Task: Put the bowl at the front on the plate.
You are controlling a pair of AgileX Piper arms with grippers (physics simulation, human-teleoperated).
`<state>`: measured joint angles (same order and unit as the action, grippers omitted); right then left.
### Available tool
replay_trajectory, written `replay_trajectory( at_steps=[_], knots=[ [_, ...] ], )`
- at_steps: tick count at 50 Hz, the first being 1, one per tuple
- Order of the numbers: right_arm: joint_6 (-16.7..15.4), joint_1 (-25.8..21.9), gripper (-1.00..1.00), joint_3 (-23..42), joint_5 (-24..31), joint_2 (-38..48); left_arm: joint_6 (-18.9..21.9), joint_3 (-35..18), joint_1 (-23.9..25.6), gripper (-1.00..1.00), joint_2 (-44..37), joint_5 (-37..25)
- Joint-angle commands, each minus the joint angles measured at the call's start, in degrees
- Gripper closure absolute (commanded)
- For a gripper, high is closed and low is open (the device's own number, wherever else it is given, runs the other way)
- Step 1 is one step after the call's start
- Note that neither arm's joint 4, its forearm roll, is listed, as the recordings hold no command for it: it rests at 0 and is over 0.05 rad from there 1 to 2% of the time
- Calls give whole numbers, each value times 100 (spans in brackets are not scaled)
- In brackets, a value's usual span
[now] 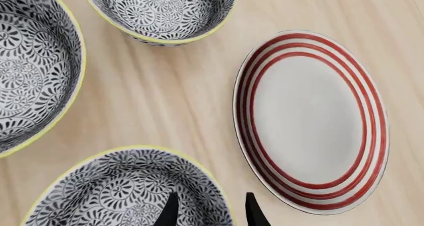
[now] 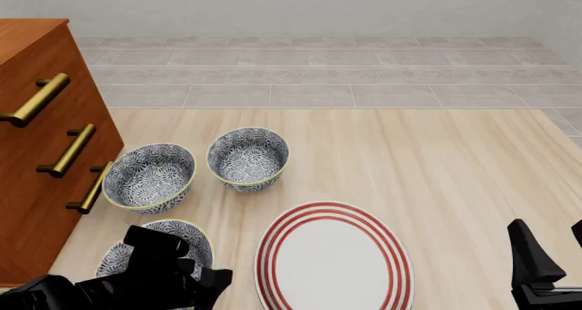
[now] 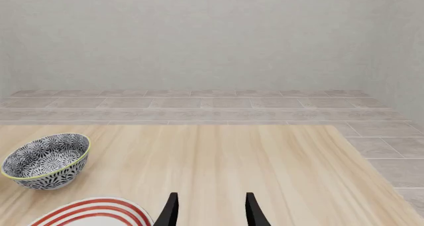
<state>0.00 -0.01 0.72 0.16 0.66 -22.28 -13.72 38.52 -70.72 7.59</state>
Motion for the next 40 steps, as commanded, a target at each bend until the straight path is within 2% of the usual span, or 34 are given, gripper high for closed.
replay_trajectory(
  at_steps=[1,11,12,22,27,33,40],
  knots=[
    [0,0,-100,-20,-9,-14,-24,-4,35,-100,-347,283],
    [0,-1,-100,-20,-9,-13,-32,-22,33,-100,-700,554],
    [1,-1,-100,-20,-9,-13,-37,-20,18,100,-709,567],
    [2,1,-100,-20,-9,-15,25,-31,-16,100,-523,384],
    [1,0,-100,-20,-9,-13,95,-62,-37,100,-226,75],
    [0,0,-100,-20,-9,-14,217,-167,-41,100,459,-635],
    [1,0,-100,-20,-9,-14,508,-591,-103,100,1739,-2148]
  ],
)
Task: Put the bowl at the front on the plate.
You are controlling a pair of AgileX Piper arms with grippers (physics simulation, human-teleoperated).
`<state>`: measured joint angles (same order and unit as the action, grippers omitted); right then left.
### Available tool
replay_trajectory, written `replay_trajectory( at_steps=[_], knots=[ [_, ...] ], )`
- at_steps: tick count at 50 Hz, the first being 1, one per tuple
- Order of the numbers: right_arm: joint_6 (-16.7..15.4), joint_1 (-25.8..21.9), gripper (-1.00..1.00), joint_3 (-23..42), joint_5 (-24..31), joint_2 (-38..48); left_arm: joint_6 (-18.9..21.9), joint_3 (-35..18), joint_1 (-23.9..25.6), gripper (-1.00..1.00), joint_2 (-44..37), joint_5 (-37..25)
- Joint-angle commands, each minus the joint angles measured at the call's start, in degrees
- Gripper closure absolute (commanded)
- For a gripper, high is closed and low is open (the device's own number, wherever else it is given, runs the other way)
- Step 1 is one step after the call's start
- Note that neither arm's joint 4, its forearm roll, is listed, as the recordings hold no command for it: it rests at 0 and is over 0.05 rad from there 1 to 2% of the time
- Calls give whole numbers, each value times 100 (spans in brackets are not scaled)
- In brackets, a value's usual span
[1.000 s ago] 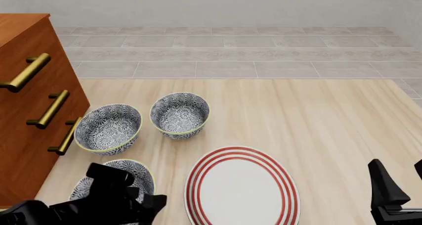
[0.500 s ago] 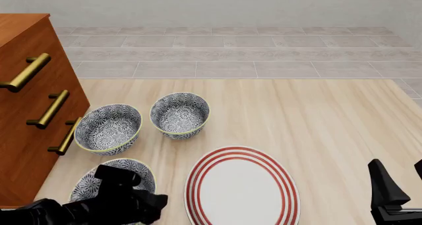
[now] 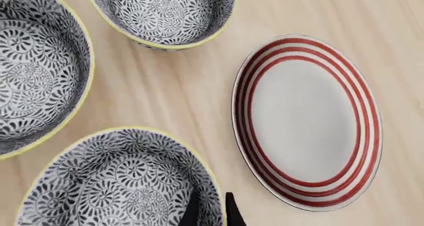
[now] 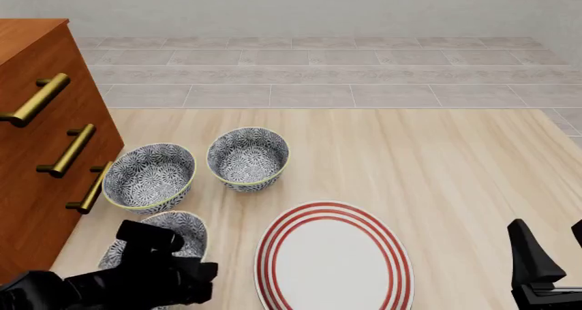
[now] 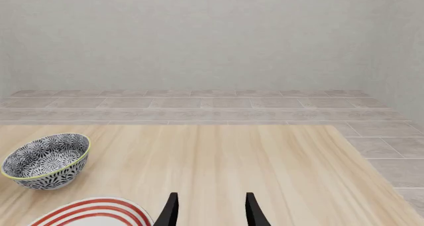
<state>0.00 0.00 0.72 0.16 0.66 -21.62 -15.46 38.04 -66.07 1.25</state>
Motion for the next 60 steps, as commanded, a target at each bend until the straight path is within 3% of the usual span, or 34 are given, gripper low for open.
replay_trajectory(
  at_steps=[1,3,11,19,30,32,42,43,49,57,60],
  knots=[
    [1,-2,-100,-20,-9,-12,466,-502,-52,100,1433,-1721],
    [0,0,-100,-20,-9,-12,557,-777,-80,100,1901,-2358],
    [0,-1,-100,-20,-9,-12,791,-1488,-207,100,2787,-3679],
    [-1,-1,-100,-20,-9,-12,827,-1852,-162,100,3045,-4180],
    [1,-1,-100,-20,-9,-13,796,-2169,82,100,2950,-4268],
    [0,-1,-100,-20,-9,-13,1154,-2171,64,100,2890,-4223],
    [0,-2,-100,-20,-9,-13,1677,-2123,246,100,2588,-3864],
    [0,-2,-100,-20,-9,-13,1916,-2114,215,100,2573,-3845],
    [0,-1,-100,-20,-9,-13,2421,-1994,177,100,2477,-3724],
    [0,0,-100,-20,-9,-14,2818,-1974,122,100,2340,-3673],
    [0,-1,-100,-20,-9,-12,2992,-2050,369,100,2040,-3510]
  ],
)
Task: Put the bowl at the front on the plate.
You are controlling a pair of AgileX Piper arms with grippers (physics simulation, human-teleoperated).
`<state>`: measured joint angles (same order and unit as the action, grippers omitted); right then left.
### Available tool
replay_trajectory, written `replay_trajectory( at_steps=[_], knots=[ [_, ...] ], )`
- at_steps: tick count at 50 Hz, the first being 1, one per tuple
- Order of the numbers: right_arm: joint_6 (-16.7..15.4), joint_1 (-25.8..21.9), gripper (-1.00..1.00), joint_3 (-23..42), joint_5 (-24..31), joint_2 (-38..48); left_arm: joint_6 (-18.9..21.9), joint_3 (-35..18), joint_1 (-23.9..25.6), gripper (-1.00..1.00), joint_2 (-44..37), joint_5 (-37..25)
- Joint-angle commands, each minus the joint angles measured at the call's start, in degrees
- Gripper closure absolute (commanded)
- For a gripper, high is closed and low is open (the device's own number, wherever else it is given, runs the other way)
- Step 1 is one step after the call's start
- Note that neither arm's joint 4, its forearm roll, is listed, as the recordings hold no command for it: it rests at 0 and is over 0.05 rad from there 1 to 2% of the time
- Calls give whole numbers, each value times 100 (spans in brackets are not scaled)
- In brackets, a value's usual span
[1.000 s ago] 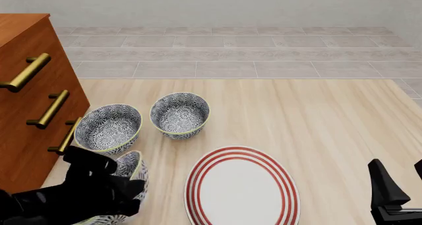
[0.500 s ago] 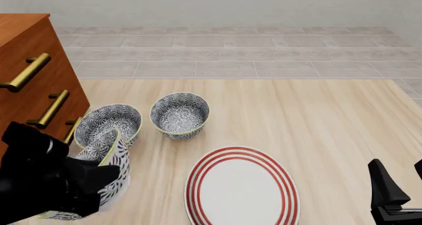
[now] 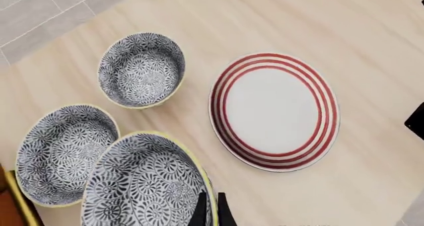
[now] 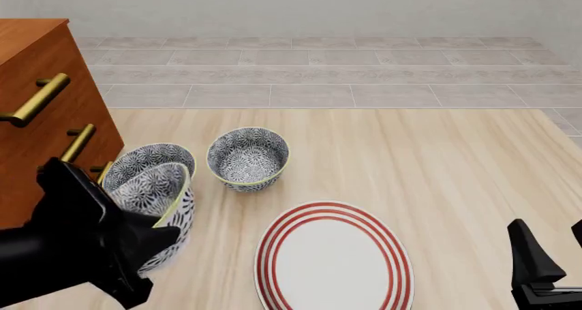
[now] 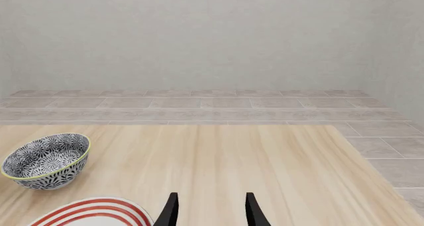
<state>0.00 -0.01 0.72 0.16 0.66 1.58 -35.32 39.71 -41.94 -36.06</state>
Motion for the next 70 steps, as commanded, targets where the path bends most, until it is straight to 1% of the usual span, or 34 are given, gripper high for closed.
replay_trajectory(
  at_steps=[1,2,4,10,11,12,13,26,27,35,41,46,50,53,60,64,66,70],
  knots=[
    [0,-1,-100,-20,-9,-12,655,-91,265,100,-457,261],
    [1,0,-100,-20,-9,-12,655,-91,265,100,-458,262],
    [0,-1,-100,-20,-9,-13,757,-186,508,100,-765,441],
    [1,0,-100,-20,-9,-13,718,-393,710,100,-1074,564],
    [1,2,-100,-20,-9,-13,747,-468,823,100,-1206,634],
    [1,-1,-100,-20,-9,-13,724,-501,848,100,-1249,652],
    [0,-1,-100,-20,-9,-13,673,-604,998,100,-1436,731],
    [0,0,-100,-20,-9,-13,524,-1094,1516,100,-2187,1013],
    [0,0,-100,-20,-9,-13,385,-1243,1635,100,-2317,1007],
    [0,0,-100,-20,-9,-12,317,-1410,1813,100,-2606,1125],
    [0,0,-100,-20,-9,-13,251,-1619,2086,100,-2927,1202],
    [0,-1,-100,-20,-9,-13,204,-1723,2160,100,-3100,1235],
    [1,1,-100,-20,-9,-14,18,-1802,2309,100,-3307,1288],
    [1,0,-100,-20,-9,-13,-4,-1871,2414,100,-3464,1363],
    [1,-1,-100,-20,-9,-13,-20,-1922,2531,100,-3737,1539],
    [1,-1,-100,-20,-9,-13,-16,-1883,2506,100,-3816,1658],
    [1,-1,-100,-20,-9,-14,-80,-1897,2540,100,-3866,1710],
    [2,-1,-100,-20,-9,-12,-49,-1881,2510,100,-3916,1775]
  ],
)
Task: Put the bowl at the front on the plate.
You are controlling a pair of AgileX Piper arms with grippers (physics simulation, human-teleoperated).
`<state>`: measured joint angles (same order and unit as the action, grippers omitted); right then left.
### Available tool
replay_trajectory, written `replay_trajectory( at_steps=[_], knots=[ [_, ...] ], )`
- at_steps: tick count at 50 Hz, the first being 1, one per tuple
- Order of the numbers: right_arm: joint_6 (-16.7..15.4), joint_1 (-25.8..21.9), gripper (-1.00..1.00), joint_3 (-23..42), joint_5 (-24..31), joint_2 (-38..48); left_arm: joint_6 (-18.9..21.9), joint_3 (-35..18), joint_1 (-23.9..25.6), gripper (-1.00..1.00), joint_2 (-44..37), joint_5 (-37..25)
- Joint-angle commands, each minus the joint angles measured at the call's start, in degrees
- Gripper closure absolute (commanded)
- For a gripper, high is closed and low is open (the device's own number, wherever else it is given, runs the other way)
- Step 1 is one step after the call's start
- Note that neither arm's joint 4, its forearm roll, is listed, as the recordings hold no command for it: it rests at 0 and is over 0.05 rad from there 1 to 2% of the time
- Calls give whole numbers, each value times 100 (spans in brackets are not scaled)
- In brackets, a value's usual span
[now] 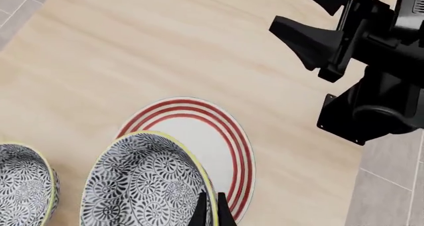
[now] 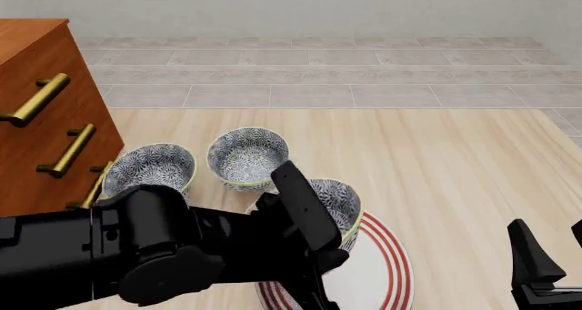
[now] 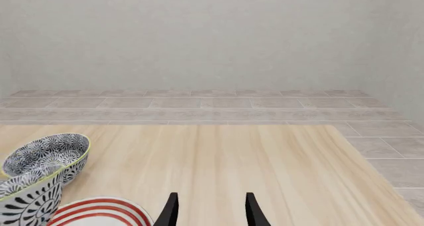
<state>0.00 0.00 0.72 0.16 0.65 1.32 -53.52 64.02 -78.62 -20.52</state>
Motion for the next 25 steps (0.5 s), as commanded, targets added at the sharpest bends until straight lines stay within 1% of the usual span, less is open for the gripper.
replay_trajectory(
  at_steps=[1,5,12,18,25],
  knots=[
    [1,0,-100,-20,-9,-13,-18,-57,69,100,-279,231],
    [1,0,-100,-20,-9,-12,-2,-28,55,100,-332,302],
    [1,-1,-100,-20,-9,-11,-93,-82,155,100,-578,442],
    [0,-3,-100,-20,-9,-12,-255,-61,212,100,-684,587],
    [0,-2,-100,-20,-9,-12,-248,-24,229,100,-806,678]
  ],
)
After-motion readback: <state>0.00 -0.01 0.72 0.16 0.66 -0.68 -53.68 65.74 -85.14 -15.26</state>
